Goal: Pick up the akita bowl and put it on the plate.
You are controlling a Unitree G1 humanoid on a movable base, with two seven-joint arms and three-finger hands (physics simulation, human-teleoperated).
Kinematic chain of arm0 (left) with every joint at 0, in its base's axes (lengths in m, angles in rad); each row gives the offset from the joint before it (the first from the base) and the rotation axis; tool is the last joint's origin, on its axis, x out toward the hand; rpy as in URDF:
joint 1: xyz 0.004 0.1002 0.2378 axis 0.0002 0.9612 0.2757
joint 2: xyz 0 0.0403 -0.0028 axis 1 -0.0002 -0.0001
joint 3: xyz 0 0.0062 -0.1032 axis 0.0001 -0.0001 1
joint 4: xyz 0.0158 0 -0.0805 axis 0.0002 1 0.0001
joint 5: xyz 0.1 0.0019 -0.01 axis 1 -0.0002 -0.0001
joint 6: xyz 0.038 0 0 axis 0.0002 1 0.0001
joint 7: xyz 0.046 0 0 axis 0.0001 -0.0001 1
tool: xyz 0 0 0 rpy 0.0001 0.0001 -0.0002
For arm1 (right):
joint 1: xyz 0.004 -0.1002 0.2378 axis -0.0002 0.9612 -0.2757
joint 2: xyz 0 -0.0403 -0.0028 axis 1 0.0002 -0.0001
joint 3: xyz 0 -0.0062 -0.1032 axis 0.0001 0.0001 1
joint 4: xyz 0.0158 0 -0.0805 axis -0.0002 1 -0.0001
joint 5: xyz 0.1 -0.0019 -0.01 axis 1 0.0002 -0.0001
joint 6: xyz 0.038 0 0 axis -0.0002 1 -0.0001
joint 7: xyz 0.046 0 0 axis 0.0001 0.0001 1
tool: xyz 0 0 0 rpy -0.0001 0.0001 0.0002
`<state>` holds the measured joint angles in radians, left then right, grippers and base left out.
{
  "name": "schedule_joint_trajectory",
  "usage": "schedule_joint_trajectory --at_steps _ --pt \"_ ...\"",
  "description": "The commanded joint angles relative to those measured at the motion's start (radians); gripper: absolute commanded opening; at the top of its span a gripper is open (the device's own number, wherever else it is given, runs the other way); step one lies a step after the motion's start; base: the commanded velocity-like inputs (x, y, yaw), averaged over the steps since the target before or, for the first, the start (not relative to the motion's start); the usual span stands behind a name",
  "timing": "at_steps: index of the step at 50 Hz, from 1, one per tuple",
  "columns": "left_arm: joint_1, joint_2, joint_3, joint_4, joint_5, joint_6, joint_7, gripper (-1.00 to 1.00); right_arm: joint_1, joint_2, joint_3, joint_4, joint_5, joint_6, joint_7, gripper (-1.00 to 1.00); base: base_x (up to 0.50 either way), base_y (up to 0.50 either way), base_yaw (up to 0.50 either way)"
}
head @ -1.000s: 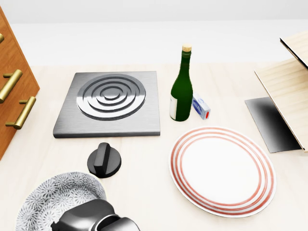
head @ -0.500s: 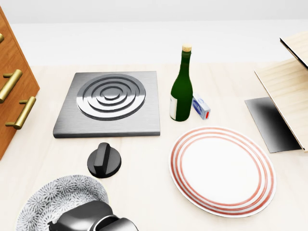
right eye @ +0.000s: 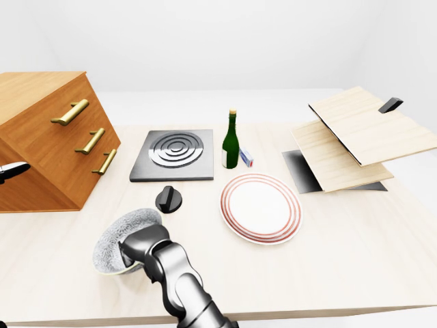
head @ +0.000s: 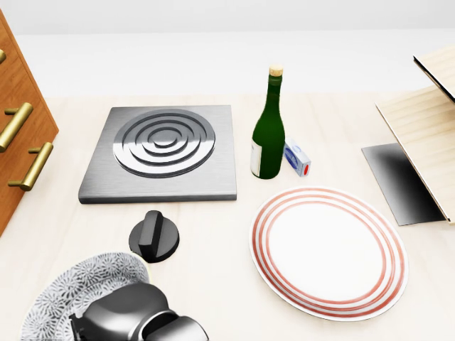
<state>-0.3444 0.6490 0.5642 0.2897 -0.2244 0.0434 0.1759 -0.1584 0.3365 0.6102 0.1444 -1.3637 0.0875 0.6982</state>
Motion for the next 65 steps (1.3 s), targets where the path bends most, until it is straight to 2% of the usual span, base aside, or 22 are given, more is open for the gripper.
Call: schedule_joint_trajectory --at_steps 1,6,16,36,43,48,50,53,56,62,63,65 --pt "0.003 -0.002 0.0 0.007 0.001 -0.01 0.0 1.0 0.009 -0.013 -0.001 -0.079 -0.023 0.0 0.0 -1.0 0.0 0.0 0.0" --pt "0.006 -0.002 0.003 -0.005 0.0 -0.002 0.0 1.0 0.025 -0.022 0.011 -0.125 -0.039 0.0 0.0 -1.0 0.0 0.0 0.0" --pt "0.003 -0.004 -0.001 0.002 0.005 -0.009 0.004 1.0 0.029 -0.026 0.016 -0.176 -0.055 0.0 0.0 -1.0 0.0 0.0 0.0" --pt "-0.001 -0.003 -0.003 0.003 0.008 -0.008 0.007 1.0 0.004 -0.031 -0.025 -0.259 -0.083 0.0 0.0 -1.0 0.0 0.0 0.0" --pt "0.003 0.0 0.003 -0.017 0.005 0.01 0.006 1.0 -0.004 -0.03 -0.034 -0.285 -0.098 0.0 0.0 -1.0 0.0 0.0 0.0" --pt "0.001 0.001 0.002 -0.002 0.006 -0.002 0.003 1.0 -0.021 -0.025 -0.053 -0.31 -0.113 0.0 0.0 -1.0 0.0 0.0 0.0" --pt "0.006 0.003 0.006 -0.019 0.003 0.012 0.004 1.0 -0.028 -0.025 -0.062 -0.326 -0.119 0.0 0.0 -1.0 0.0 0.0 0.0" --pt "0.002 0.002 0.005 0.001 0.005 -0.005 0.0 1.0 -0.039 -0.024 -0.076 -0.345 -0.128 0.0 0.0 -1.0 0.0 0.0 0.0" --pt "0.002 0.002 0.004 0.004 0.005 -0.008 0.001 1.0 -0.046 -0.024 -0.087 -0.357 -0.134 0.0 0.0 -1.0 0.0 0.0 0.0" --pt "-0.02 0.003 -0.017 0.102 0.009 -0.088 -0.002 1.0 -0.06 -0.025 -0.109 -0.378 -0.14 0.0 0.0 -1.0 0.0 0.0 0.0" --pt "-0.033 0.004 -0.026 0.149 0.012 -0.125 -0.003 1.0 -0.061 -0.027 -0.114 -0.382 -0.14 0.0 0.0 -1.0 0.0 0.0 0.0" --pt "-0.036 0.008 -0.034 0.164 0.007 -0.131 0.0 1.0 -0.062 -0.026 -0.119 -0.385 -0.139 0.0 0.0 -1.0 0.0 0.0 0.0"
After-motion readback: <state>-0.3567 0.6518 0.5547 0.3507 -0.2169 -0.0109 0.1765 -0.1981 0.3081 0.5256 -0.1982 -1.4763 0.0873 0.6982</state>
